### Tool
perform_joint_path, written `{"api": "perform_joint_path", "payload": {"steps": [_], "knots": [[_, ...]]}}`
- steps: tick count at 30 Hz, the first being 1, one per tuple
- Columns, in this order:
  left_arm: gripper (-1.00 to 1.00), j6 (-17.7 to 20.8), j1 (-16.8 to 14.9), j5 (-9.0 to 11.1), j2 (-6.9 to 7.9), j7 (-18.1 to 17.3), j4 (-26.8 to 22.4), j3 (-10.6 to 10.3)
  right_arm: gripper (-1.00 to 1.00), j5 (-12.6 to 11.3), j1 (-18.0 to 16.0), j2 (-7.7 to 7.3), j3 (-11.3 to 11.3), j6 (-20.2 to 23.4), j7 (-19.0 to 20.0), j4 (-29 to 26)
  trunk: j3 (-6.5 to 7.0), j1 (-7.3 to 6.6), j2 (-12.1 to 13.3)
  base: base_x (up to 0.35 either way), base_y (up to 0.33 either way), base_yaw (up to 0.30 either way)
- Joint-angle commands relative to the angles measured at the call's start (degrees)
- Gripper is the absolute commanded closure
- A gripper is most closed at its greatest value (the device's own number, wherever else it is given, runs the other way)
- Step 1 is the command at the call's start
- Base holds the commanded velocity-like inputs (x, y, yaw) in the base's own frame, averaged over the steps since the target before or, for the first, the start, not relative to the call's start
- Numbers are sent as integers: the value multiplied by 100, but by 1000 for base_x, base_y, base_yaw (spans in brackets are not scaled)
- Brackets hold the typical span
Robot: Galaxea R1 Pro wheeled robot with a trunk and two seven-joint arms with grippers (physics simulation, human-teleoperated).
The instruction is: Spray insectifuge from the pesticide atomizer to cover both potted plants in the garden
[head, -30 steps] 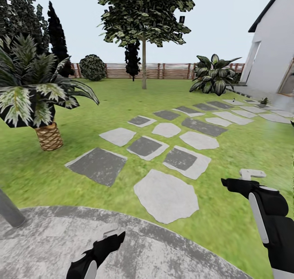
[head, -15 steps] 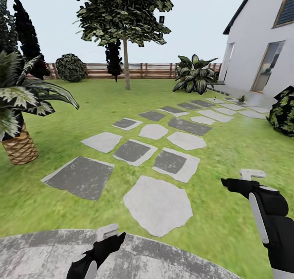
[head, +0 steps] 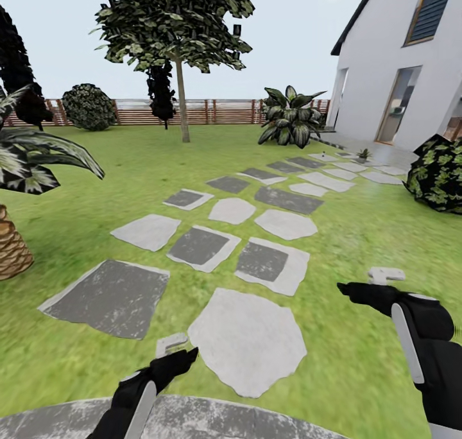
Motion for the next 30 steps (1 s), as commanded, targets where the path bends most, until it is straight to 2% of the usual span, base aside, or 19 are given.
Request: {"api": "perform_joint_path", "payload": {"steps": [1, 3, 4, 6, 8, 12, 14, 15, 19, 23, 30], "knots": [[-100, 90, -100, 40, -1, 53, 24, 3, -100, -44, -1, 3, -2, 117, 96, -5, -6, 3, -3, 323, 180, -11], [-100, 184, -291, 44, -3, 119, 90, 5, -100, -69, 8, 2, 4, 320, 241, -5, -6, 3, -3, 323, 178, -8], [-100, 243, -438, 46, -7, 162, 137, 6, -100, -94, 19, 0, 21, 342, 352, -5, -6, 3, -3, 323, 175, -5], [-100, 277, -531, 48, -4, 190, 150, 7, -100, -115, 32, -1, 74, 342, 477, -5, -6, 3, -3, 323, 174, -3], [-100, 295, -613, 49, 4, 204, 156, 24, -100, -130, 81, -25, 270, 342, 756, -5, -6, 3, -3, 323, 173, -2], [-100, 296, -665, 102, 7, 185, 163, 163, -100, -97, 137, -35, 485, 342, 1125, 6, -6, 3, -3, 323, 172, -1], [-100, 293, -666, 205, 9, 176, 164, 201, -100, -90, 147, -22, 526, 342, 1191, 5, -6, 3, -3, 322, 172, 0], [-100, 272, -637, 458, 11, 181, 193, 231, -100, -112, 156, -32, 558, 342, 1260, 1, -6, 3, -3, 323, 171, 0], [-100, 107, -604, 881, 10, 187, 471, 245, -100, -142, 159, -58, 562, 342, 1328, -2, -6, 3, -3, 323, 165, 0], [-100, -3, -597, 1002, 4, 187, 663, 228, -100, -148, 148, -48, 553, 342, 1341, -4, -6, 3, -3, 323, 150, 0], [-100, -135, -593, 1030, -5, 191, 832, 206, -100, -151, 89, 11, 582, 342, 1337, -5, -6, 3, -3, 331, 115, -2]]}}
